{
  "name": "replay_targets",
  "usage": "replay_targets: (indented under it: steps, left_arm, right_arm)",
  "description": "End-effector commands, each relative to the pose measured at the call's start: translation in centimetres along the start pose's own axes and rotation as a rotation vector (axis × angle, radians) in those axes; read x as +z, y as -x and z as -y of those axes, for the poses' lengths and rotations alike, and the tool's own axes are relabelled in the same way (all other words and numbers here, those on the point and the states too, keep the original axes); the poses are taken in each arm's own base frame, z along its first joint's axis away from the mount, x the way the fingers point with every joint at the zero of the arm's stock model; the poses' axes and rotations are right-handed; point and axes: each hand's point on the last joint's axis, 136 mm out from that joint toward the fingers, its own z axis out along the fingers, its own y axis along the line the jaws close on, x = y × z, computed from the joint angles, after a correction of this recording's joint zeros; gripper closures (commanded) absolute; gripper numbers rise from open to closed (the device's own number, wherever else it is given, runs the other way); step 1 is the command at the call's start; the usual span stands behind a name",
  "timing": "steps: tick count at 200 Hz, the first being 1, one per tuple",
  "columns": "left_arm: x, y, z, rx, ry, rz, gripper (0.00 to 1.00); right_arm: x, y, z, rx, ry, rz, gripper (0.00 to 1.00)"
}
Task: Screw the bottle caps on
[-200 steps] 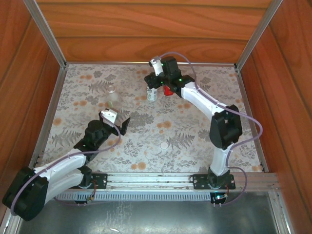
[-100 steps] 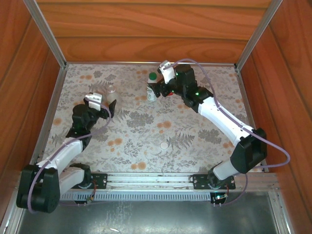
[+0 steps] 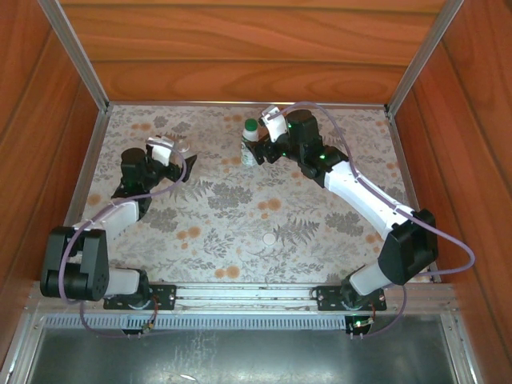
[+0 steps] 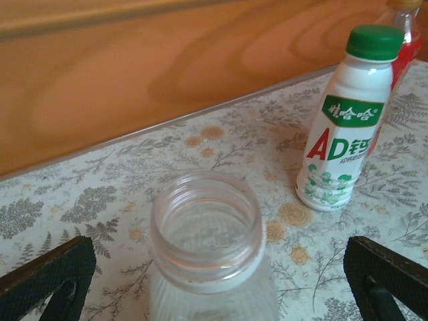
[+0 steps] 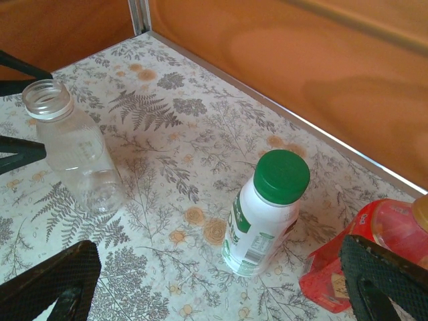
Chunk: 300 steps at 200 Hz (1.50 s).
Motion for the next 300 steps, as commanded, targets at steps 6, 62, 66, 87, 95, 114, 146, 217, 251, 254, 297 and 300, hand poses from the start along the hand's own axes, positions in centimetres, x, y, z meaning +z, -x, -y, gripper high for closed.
replay_targets:
  steps: [6,62,66,87,95,114,146,217,251,254,297,300]
  left_arm:
    - [0.7,-0.6,-0.4,0.023,-0.022,-0.017,0.00]
    - [2.6,-2.7,-0.7,0.025,-0.056,-0.064,0.00]
    - [2.7,-2.7,-0.7,0.033,-0.058,-0.064,0.00]
    - [2.7,-2.7,-0.8,0.048,-0.052,-0.049,0.07]
    - [2.8,-2.7,-0.8,0.051,-0.052,-0.048,0.10]
    - [2.7,-2.9,-0.7,0.066,-0.058,-0.050,0.15]
    - [2.7,-3.2,-0.4,0.083,-0.077,-0.052,0.26]
    - [2.3,-2.4,1.2,0.072,-0.161,-0.023,0.44]
    - [1.8,-1.5,3.5,0.087,-0.224,0.005,0.44]
    - [1.8,-1.4,3.9,0.092,-0.233,0.007,0.45]
    - [0.7,-0.5,10.6,0.164,-0.395,0.046,0.45]
    - [0.7,-0.4,11.0,0.166,-0.406,0.048,0.45]
  right_arm:
    - [0.2,0.0,-0.3,-0.008,0.015,0.006,0.03]
    - [0.9,-0.6,-0.6,0.011,0.034,-0.009,0.03]
    - [0.9,-0.6,-0.6,0.011,0.034,-0.009,0.03]
    - [0.9,-0.8,-0.6,0.011,0.034,-0.009,0.04]
    - [1.0,-0.8,-0.6,0.011,0.032,-0.009,0.04]
    - [1.0,-0.8,-0.6,0.012,0.032,-0.007,0.04]
    - [0.9,-0.7,-0.5,0.010,0.027,-0.005,0.04]
    - [0.3,-0.9,-0.3,0.018,0.004,0.005,0.05]
    - [-1.1,-1.3,-0.6,0.043,0.004,0.016,0.05]
    - [-1.3,-1.4,-0.6,0.047,0.003,0.015,0.05]
    - [-4.1,-4.5,-1.1,0.098,-0.018,-0.022,0.05]
    - [-4.3,-4.8,-1.1,0.102,-0.023,-0.028,0.05]
